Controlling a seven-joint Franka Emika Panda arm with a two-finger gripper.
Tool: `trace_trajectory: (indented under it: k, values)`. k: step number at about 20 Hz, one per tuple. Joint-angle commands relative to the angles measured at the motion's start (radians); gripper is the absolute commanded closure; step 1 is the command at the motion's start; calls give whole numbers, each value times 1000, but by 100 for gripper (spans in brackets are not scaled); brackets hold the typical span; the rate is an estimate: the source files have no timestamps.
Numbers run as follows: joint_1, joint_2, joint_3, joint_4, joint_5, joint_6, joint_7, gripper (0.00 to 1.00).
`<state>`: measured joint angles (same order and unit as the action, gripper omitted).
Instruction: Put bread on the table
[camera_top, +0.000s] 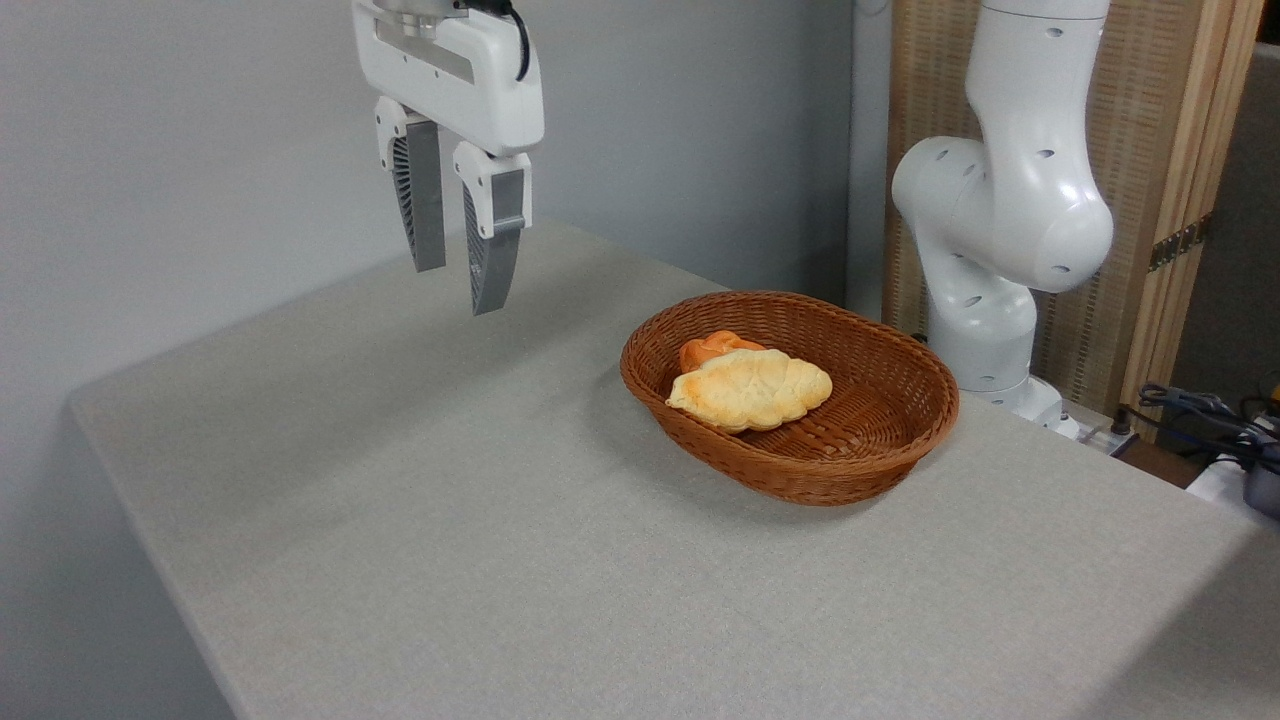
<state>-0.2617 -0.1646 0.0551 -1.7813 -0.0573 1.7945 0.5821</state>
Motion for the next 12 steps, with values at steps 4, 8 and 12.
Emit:
trace_trajectory:
  k: [4,8,12]
  values:
    - [96,4,-53,20,-59,-23,-7,0]
    - [274,4,-196,22,-94,-23,-2,0]
    - [331,4,-245,22,-105,-23,-1,0]
